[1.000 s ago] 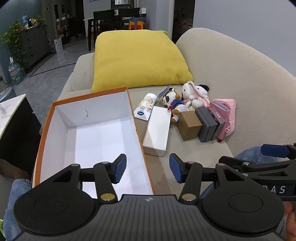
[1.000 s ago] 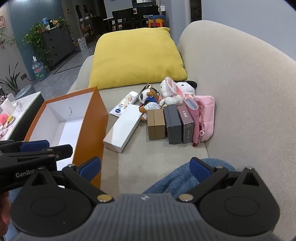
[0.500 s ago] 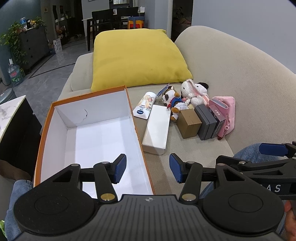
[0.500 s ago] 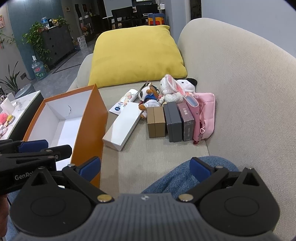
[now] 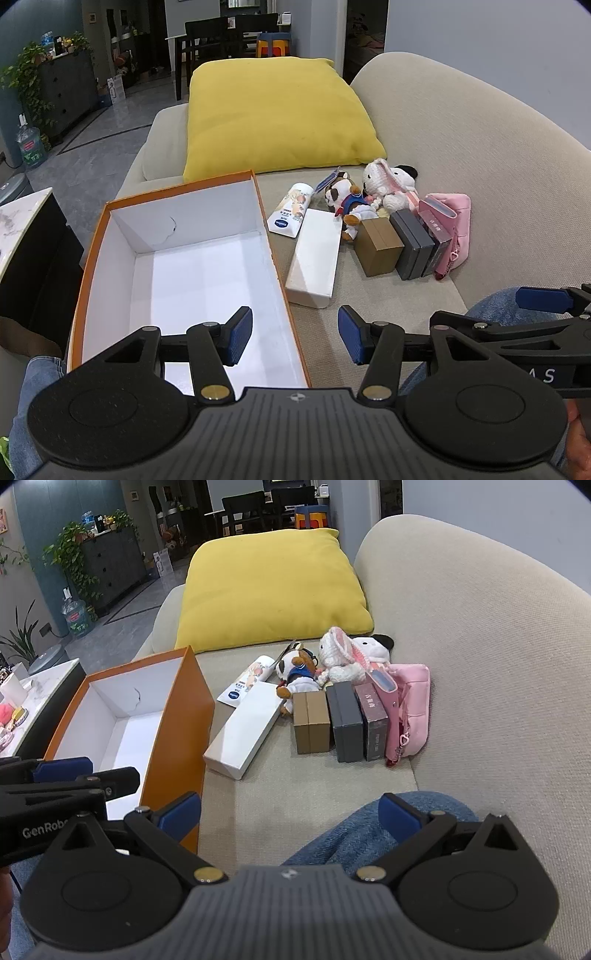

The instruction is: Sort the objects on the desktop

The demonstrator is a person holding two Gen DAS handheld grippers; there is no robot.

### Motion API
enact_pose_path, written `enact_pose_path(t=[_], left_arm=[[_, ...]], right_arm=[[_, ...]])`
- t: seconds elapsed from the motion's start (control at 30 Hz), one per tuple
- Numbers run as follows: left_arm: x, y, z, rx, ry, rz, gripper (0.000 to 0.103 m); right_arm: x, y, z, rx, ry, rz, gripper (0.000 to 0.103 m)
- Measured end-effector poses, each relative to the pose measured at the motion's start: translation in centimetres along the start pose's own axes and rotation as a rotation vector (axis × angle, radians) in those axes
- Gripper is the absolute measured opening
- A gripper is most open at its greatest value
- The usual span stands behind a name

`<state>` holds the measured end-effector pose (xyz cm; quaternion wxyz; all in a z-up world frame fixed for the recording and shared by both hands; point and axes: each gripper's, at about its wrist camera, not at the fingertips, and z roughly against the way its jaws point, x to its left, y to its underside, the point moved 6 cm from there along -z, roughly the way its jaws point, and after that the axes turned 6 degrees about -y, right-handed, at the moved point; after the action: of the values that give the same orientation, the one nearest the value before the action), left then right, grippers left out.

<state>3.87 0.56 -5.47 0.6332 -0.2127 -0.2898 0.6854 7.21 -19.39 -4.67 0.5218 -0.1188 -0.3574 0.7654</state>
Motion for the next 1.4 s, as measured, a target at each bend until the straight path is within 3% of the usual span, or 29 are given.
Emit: enact_pose_path(t=[0.53, 0.73, 0.9, 1.17, 1.4], left_arm=[[-0.1, -0.3, -0.8, 0.024, 0.024, 0.008, 0.060], [-1.1, -1.0, -1.9, 0.029, 0.061, -0.015, 0.052], [-2.0, -2.2, -3.3, 0.053, 0.159, -0.001, 0.042], [-3.9, -5.1, -6.8, 0.097, 0.233, 0.004, 0.042], [-5.4, -7.1, -11.4, 0.155, 0.262, 0.015, 0.042]], right_arm=[[-0.4, -0.2, -0.6, -0.021, -0.020, 0.001, 0.100], [-1.1, -0.3, -1.5, -0.004, -0.019, 0.006, 0.085], [-2.6, -0.9, -2.7, 0.012, -0.018, 0.011, 0.069], [-4.4, -3.1, -5.9, 0.036, -0.069, 0.016, 0.040], [-5.4, -5.2, -9.7, 0.054, -0.074, 0.044, 0.035]])
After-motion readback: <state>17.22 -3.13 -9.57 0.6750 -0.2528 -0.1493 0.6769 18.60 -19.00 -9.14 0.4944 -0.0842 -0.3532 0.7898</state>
